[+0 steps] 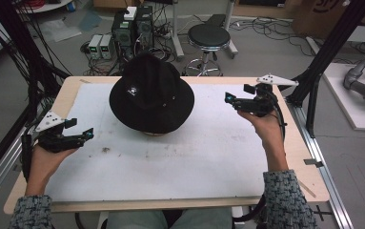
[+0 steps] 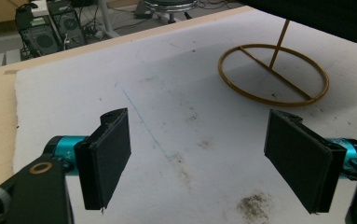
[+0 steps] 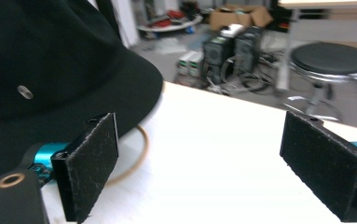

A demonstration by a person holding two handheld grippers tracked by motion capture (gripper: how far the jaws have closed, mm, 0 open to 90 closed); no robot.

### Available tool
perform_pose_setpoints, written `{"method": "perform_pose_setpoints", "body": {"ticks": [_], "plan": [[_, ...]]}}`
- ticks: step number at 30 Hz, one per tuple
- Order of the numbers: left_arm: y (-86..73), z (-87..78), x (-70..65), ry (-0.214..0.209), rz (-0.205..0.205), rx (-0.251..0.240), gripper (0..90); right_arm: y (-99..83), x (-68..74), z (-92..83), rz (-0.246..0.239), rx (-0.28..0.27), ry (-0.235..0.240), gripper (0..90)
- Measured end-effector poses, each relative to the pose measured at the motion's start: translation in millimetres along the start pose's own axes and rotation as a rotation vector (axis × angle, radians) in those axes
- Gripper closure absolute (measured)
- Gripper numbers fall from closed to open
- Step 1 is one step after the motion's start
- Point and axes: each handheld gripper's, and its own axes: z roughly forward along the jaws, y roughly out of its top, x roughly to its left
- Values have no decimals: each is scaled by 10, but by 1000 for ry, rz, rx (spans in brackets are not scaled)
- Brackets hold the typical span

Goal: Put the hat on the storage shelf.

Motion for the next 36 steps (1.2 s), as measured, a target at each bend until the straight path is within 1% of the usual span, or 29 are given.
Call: {"method": "perform_pose_setpoints", "body": {"ticks": [2,3,4,5,9,10,11,13,14,17,19,21,23,24,25,36], "plan": [[1,10,5,-1,-1,2,229,-31,-8,-20,-6,2,-1,114],[2,14,8,0,-1,3,229,-79,-17,-54,-2,9,0,114],[3,19,10,-3,0,6,229,-145,-34,-100,-8,15,-15,114],[3,27,14,-2,0,5,229,-145,-34,-100,-8,15,-15,114],[6,45,30,2,-2,7,229,-298,-70,-164,5,35,-20,114],[5,50,32,2,-3,6,229,-335,-78,-174,8,37,-20,114],[4,60,32,5,-4,5,229,-397,-104,-168,16,57,-9,114],[4,73,29,8,-4,2,229,-411,-108,-172,16,65,-13,114],[6,77,31,8,1,5,229,-447,-113,-181,8,66,-20,114],[6,86,31,12,0,7,229,-503,-126,-167,7,85,-18,114],[8,81,32,11,0,4,229,-520,-133,-159,10,94,-20,114],[8,74,29,13,-3,1,228,-549,-153,-135,10,104,-30,114],[9,67,28,9,-2,1,229,-554,-158,-131,12,104,-25,114],[8,64,26,12,-1,1,229,-556,-155,-128,21,107,-24,114],[7,61,28,14,0,2,229,-557,-161,-120,12,105,-27,114],[-9,52,17,11,0,6,229,-560,-167,-111,10,110,-19,114]]}}
